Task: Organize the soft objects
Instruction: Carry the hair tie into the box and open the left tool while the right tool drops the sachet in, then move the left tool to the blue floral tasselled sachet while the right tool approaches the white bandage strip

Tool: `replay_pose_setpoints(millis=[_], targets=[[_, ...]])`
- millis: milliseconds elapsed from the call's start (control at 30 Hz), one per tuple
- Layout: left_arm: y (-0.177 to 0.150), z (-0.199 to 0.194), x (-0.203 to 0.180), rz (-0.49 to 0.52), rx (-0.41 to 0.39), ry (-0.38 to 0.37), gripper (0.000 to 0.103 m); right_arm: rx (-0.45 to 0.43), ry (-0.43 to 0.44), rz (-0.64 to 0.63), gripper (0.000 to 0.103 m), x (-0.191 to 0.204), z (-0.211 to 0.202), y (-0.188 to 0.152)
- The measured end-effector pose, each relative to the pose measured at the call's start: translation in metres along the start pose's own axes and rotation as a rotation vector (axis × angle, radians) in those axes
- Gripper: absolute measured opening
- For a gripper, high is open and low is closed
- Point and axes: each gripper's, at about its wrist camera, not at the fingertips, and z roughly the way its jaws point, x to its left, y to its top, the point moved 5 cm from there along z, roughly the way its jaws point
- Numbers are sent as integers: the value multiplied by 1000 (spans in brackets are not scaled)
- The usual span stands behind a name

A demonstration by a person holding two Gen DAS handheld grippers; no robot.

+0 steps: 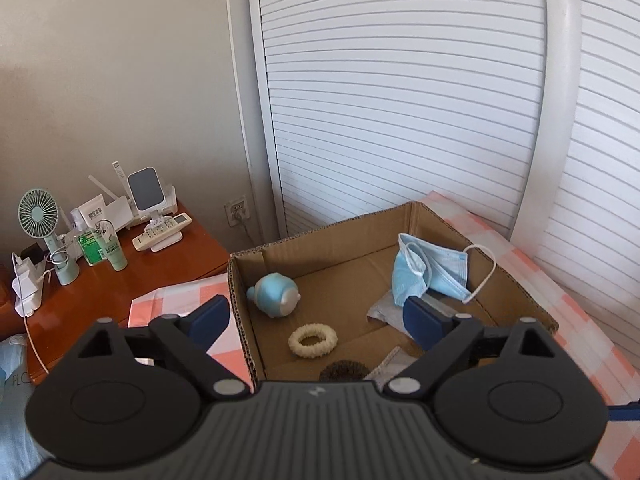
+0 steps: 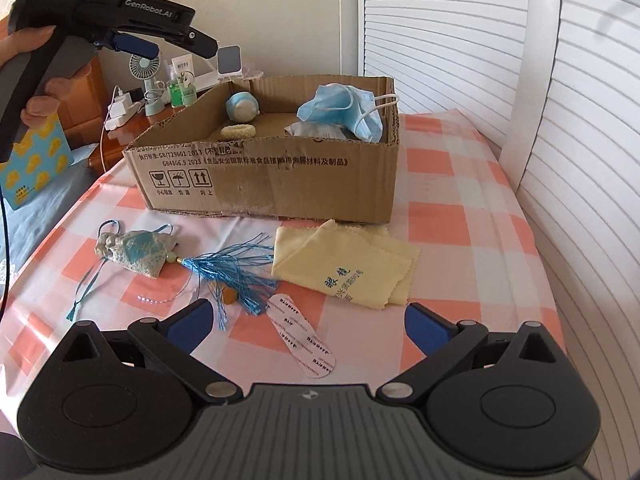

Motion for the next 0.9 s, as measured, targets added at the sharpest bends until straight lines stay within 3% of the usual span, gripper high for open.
replay_pose_setpoints(millis=[300,500,633,900], targets=[[-36,-44,-4,8,21,3,100,29,22,-21,103,7,7,-17],[-76,-72,-8,-5,53,53,102,27,7,-27,103,8,14,-28],[-105,-89,-9,-68,55,34,102,39,-7,-113,103,18,19,-30],[-151,-101,-7,-223,83,-10,102,0,5,-117,103,28,30,-23]])
